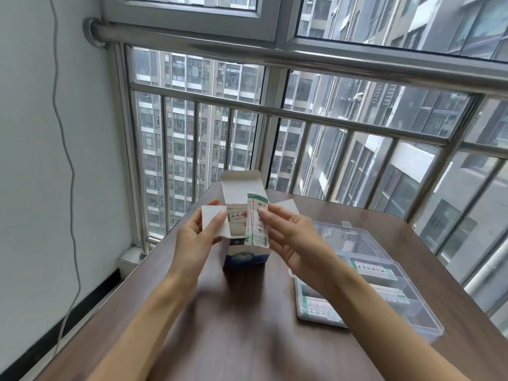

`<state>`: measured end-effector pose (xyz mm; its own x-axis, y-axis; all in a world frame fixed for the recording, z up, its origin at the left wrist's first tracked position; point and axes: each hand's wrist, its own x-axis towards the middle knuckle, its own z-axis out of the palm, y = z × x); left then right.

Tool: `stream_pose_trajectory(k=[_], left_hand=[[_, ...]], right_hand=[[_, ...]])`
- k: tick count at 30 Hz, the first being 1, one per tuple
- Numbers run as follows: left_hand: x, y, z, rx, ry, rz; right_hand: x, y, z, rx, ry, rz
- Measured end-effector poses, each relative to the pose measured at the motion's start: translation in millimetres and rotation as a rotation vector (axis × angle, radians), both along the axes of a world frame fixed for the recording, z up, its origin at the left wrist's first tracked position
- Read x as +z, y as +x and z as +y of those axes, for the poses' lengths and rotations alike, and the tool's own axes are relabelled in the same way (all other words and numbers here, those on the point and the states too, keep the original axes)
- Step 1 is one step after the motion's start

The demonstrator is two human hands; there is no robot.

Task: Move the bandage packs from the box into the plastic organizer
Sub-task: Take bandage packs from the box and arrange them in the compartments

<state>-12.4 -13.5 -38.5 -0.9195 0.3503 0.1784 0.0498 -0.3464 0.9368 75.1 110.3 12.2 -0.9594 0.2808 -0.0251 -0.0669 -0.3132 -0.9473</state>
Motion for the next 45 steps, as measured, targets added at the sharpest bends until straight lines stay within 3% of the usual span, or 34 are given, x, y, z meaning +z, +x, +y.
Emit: stream_pose_trajectory(k=[9, 12, 15, 18, 23, 26, 30, 35, 41, 45], left_hand=[[-11, -7, 6, 0.021, -0.075, 0.042], [-7, 0, 6, 0.371, -0.129, 0.065], [6, 13, -1, 0.658, 0.0, 0.328], [21, 32, 8, 0.392, -0.048, 0.466], [38, 65, 47, -0.313, -0.623, 0.413], [42, 84, 72, -0.562, -0.58, 0.263], [36, 98, 97, -0.603, -0.503, 0.235], [30, 111, 115, -0.627, -0.509, 0.234], [23, 122, 129, -0.642, -0.401, 0.066], [19, 124, 131, -0.652, -0.357, 0.037]], right_hand=[[-12, 27, 11, -0.015, -0.208, -0.009], [-17, 35, 21, -0.091, -0.115, 0.002], [-20, 43, 30, -0.154, 0.003, -0.022], [-20, 56, 40, -0.162, -0.015, -0.013], [-22, 80, 58, -0.221, 0.005, 0.02], [-25, 94, 69, -0.327, 0.067, 0.059], [-30, 110, 90, -0.458, 0.244, 0.069], [-35, 125, 113, -0.368, 0.193, 0.084], [-39, 131, 122, -0.496, 0.168, 0.072], [-36, 135, 123, -0.547, 0.314, 0.056]])
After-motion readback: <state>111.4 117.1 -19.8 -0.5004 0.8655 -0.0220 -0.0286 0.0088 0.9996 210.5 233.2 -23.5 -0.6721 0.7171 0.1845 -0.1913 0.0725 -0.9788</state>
